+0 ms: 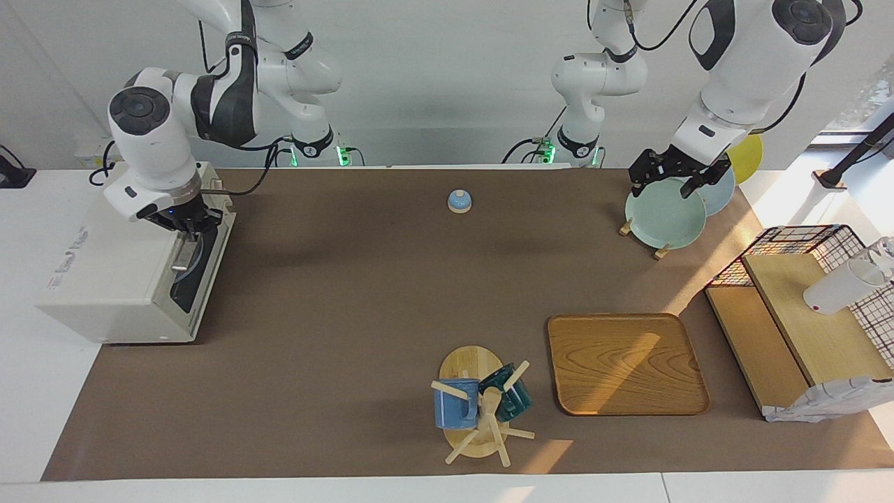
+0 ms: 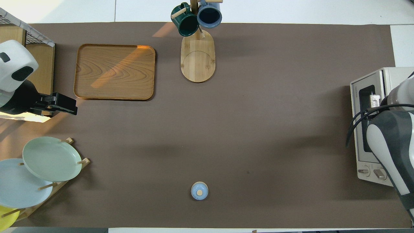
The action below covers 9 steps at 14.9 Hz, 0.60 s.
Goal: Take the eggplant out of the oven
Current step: 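Reach the right gripper into the toaster oven toward the blue plate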
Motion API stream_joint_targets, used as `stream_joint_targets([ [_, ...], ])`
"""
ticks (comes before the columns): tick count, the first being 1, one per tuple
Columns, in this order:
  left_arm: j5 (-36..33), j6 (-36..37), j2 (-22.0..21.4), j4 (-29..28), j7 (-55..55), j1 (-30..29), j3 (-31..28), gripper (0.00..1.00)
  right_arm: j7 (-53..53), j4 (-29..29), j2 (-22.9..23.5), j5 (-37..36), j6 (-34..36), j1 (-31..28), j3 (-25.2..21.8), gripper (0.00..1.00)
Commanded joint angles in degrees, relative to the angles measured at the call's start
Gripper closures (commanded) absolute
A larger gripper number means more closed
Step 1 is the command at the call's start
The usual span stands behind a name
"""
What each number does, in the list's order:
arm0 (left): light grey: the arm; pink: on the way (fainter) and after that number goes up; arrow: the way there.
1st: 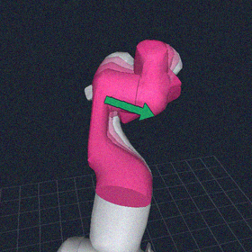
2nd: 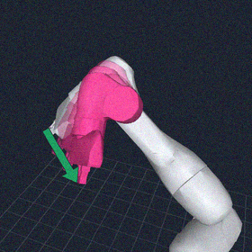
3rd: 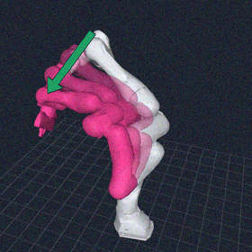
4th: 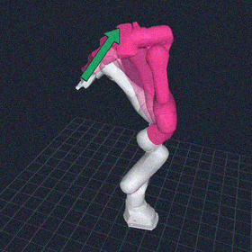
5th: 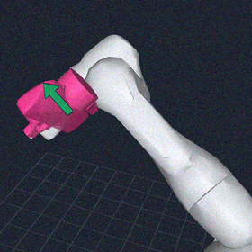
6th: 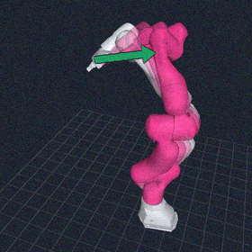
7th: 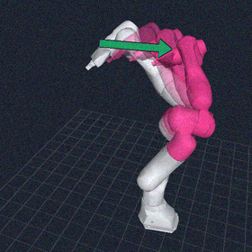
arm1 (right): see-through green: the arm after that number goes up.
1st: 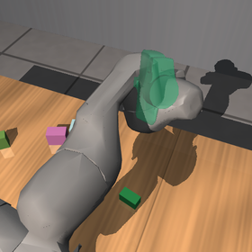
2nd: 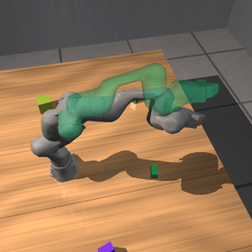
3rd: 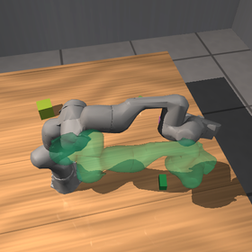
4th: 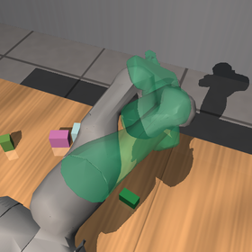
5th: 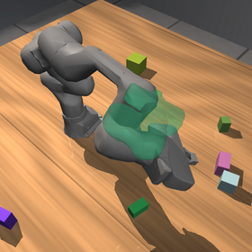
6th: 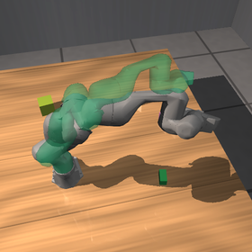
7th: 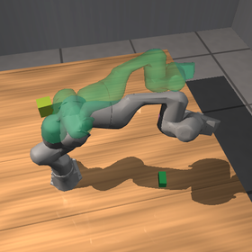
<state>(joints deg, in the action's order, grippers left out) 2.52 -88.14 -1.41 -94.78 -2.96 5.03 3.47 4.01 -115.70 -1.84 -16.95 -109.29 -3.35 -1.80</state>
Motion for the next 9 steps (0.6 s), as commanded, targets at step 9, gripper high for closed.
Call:
stream_joint_targets([
  [9,-0.5,0.0,-0.3,0.0,-0.4,-0.3,0.2,0.0,-3.9,-7.9,7.8,7.4,-21.7,4.3,0.4,1.0],
])
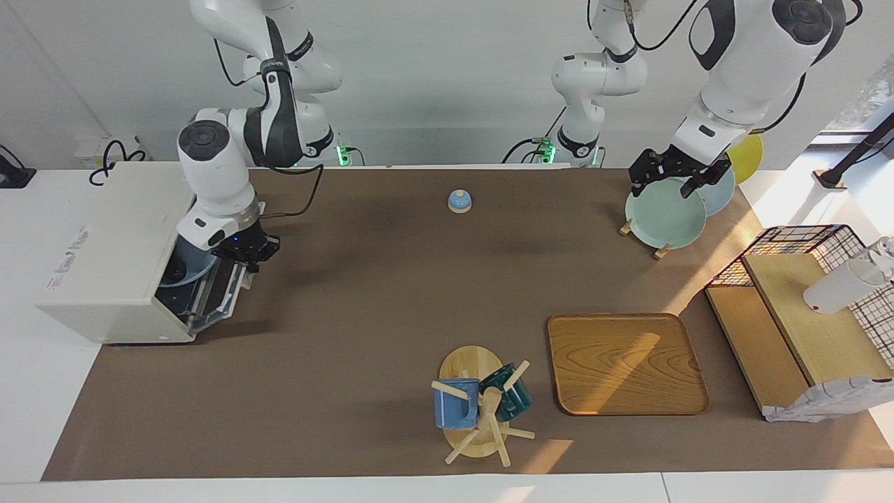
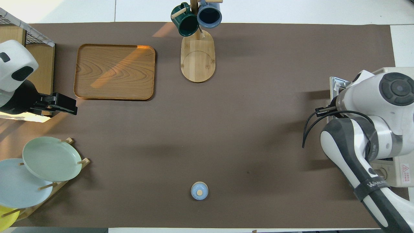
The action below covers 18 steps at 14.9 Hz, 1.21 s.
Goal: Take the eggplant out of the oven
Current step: 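Reach the right gripper into the toaster oven toward the blue plate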
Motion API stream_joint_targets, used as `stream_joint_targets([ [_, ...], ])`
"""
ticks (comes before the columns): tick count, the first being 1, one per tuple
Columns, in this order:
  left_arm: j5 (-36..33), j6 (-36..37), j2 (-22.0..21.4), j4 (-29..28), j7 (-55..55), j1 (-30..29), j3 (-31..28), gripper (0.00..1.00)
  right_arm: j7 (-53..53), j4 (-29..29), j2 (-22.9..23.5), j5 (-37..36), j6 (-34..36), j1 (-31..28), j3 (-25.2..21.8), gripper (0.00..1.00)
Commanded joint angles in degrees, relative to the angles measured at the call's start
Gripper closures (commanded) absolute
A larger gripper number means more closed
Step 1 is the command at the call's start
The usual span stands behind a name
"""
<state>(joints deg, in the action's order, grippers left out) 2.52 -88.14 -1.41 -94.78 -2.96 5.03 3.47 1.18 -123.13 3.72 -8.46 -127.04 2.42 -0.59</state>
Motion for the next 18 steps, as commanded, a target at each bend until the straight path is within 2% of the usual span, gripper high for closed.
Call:
stream_joint_targets([
  [1,-0.5,0.0,-0.3,0.0,-0.4,-0.3,0.2,0.0,-1.4,-0.4,3.1,-1.1,-5.0,-1.4,-0.8,1.0],
  [8,-0.5,-0.1,-0.3,0.0,-0.5,0.0,0.3,0.0,-5.2,-0.7,7.4,-1.0,-8.3,-0.4,-0.7,1.0],
  [10,-0.5,0.0,-0.3,0.0,-0.5,-0.3,0.2,0.0,-7.7,-0.6,8.2,-1.0,-9.1,-0.4,0.7,1.0],
  [13,-0.5,0.0,-0.3,0.0,-0.4,-0.3,0.2,0.0,-9.6,1.5,8.1,1.9,-7.2,-0.4,3.6,1.0],
  [16,-0.5,0.2,-0.3,0.0,-0.4,-0.3,0.2,0.0,-9.7,6.3,6.9,2.9,0.2,-0.4,5.1,1.0],
  [18,-0.5,0.3,-0.3,0.0,-0.5,-0.3,0.2,0.0,-9.7,9.6,5.0,2.2,7.0,-0.4,5.3,0.45],
])
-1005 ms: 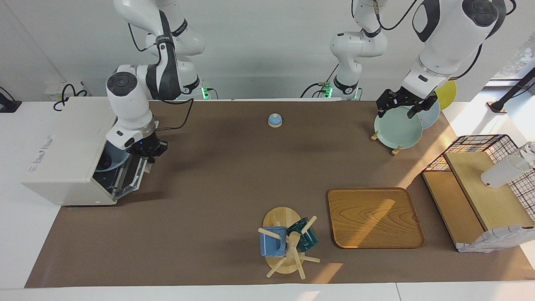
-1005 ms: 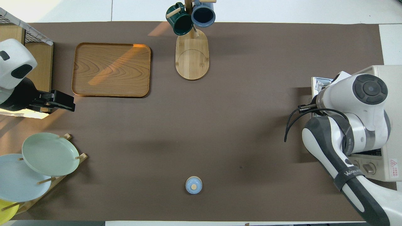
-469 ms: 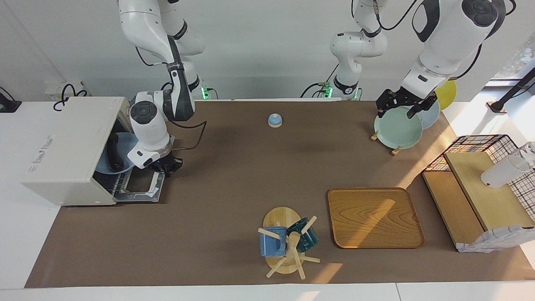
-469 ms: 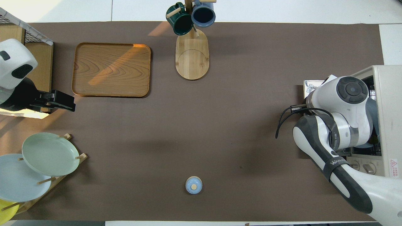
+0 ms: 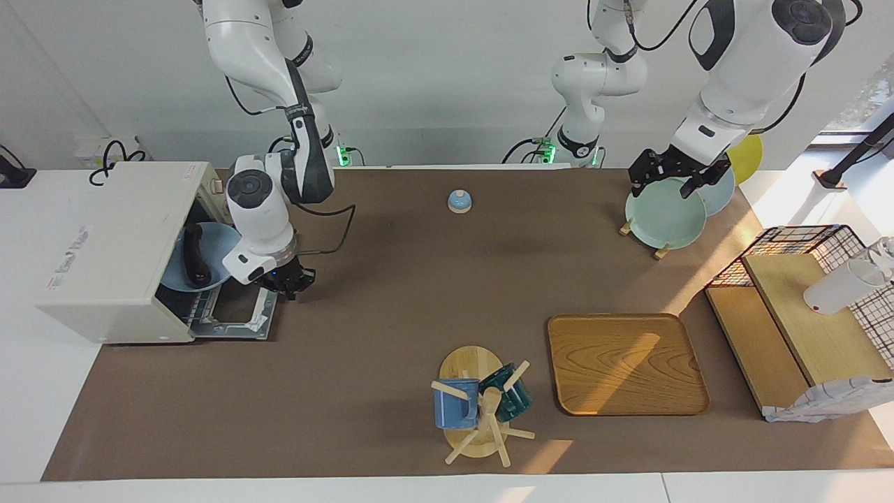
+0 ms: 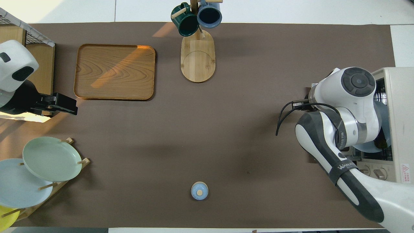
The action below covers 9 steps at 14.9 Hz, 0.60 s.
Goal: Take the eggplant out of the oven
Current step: 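Reach the right gripper into the toaster oven toward the blue plate, then grasp the blue plate rim inside the oven with the right gripper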
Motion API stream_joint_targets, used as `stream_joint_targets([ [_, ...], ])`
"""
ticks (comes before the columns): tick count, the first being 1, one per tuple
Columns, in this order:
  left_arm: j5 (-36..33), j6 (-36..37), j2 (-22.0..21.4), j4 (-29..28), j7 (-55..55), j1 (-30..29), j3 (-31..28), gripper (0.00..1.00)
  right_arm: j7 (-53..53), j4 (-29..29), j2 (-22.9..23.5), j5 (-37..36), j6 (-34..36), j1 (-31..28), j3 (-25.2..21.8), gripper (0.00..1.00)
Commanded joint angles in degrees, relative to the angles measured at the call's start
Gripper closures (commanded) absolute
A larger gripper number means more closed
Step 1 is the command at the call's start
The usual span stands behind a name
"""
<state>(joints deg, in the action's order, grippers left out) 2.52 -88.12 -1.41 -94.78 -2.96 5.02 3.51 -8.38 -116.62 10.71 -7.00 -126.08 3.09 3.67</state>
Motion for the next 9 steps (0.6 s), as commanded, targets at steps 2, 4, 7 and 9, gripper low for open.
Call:
stream_joint_targets([
  [2,-0.5,0.3,-0.3,0.0,-0.5,-0.3,0.2,0.0,-0.1,4.4,-3.5,-1.9,11.5,-1.2,0.8,0.45],
  [4,-0.5,0.3,-0.3,0.1,-0.5,-0.3,0.2,0.0,-0.2,4.1,-4.9,-6.4,15.8,-1.9,0.7,0.45],
  [7,-0.5,0.3,-0.3,0.0,-0.6,-0.3,0.2,0.0,0.4,1.6,-6.1,-7.5,16.8,-4.8,0.5,0.45],
  [9,-0.5,0.1,-0.3,0.1,-0.6,-0.3,0.2,0.0,2.1,-1.4,-6.9,-7.4,13.4,-7.1,0.6,0.45],
])
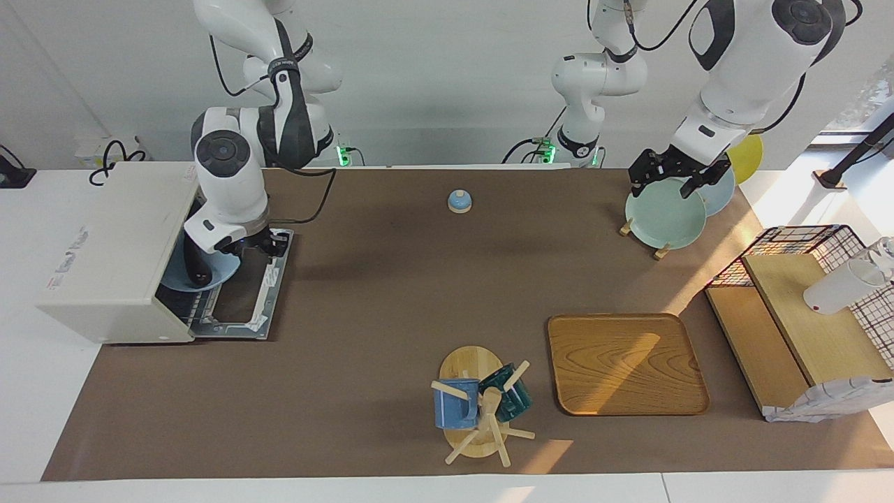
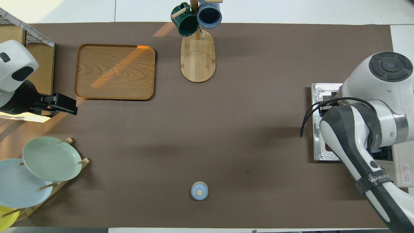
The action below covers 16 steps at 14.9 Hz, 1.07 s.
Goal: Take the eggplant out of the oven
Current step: 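Grasp the blue plate rim inside the oven with the right gripper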
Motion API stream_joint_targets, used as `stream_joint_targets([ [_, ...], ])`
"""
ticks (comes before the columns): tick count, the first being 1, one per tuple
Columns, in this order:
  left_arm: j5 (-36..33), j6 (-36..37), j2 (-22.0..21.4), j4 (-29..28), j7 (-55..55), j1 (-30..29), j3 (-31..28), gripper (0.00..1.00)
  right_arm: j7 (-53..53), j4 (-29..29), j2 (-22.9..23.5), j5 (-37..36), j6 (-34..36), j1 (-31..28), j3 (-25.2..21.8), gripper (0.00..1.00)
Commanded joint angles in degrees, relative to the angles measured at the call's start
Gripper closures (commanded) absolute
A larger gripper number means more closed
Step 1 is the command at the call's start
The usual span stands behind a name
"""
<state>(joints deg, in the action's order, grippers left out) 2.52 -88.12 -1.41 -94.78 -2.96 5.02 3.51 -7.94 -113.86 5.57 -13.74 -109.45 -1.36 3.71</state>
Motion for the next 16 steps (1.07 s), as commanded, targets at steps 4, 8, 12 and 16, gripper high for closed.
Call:
stream_joint_targets([
  [4,-0.5,-0.1,-0.2,0.1,-0.6,-0.3,0.2,0.0,2.0,-10.8,-3.9,-0.8,-9.7,-4.0,0.5,0.45],
  [8,-0.5,-0.4,-0.2,0.1,-0.7,-0.2,0.2,0.0,5.9,-13.2,-4.8,-5.2,-11.1,-5.1,0.5,1.0],
  [12,-0.6,-0.5,-0.1,0.3,-0.7,0.2,0.2,0.0,5.6,-12.7,-4.8,-5.6,-9.5,-1.9,0.9,1.0],
  [16,-0.6,-0.6,-0.1,0.5,-0.7,0.3,0.2,0.0,0.9,-6.3,-2.9,-4.6,-5.7,9.0,1.0,1.0],
])
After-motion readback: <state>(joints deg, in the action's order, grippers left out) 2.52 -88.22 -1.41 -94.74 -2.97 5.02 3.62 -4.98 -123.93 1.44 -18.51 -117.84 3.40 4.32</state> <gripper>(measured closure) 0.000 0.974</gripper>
